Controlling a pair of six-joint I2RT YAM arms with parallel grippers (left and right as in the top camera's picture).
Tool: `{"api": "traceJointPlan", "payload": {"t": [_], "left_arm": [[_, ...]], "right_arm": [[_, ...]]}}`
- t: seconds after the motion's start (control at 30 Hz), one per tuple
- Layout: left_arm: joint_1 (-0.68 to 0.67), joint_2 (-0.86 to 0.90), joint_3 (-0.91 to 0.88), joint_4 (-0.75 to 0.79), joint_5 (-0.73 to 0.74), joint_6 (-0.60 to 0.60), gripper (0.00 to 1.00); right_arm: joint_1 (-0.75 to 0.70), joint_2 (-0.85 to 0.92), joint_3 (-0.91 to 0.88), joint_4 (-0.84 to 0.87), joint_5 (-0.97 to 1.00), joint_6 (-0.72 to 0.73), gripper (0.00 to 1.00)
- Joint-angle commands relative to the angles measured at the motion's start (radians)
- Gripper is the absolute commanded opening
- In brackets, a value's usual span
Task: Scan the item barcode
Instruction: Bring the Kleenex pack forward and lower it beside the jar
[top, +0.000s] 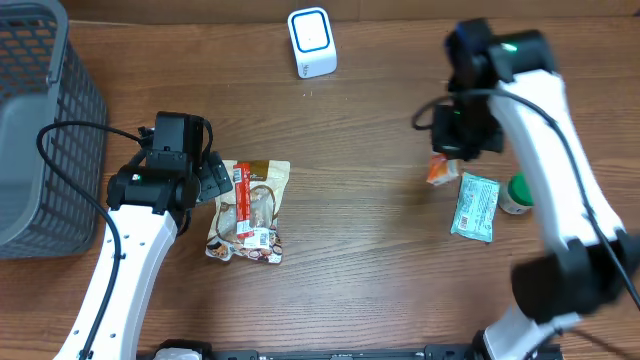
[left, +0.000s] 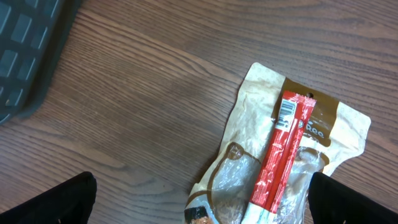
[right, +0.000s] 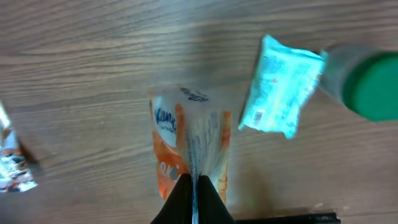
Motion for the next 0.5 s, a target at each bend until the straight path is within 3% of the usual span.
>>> {"api": "traceJointPlan", "payload": {"t": [0.0, 0.47], "left_arm": [[0.0, -0.004, 0.016, 0.001, -0.013, 0.004, 0.99], [0.0, -0.004, 0.016, 0.001, -0.013, 0.004, 1.0]], "right_arm": [[-0.053, -0.123, -0.095, 0.021, 0.029, 0.022, 0.04], [-0.24, -0.17, -0.473, 0.303, 0.044, -0.013, 0.04]]}}
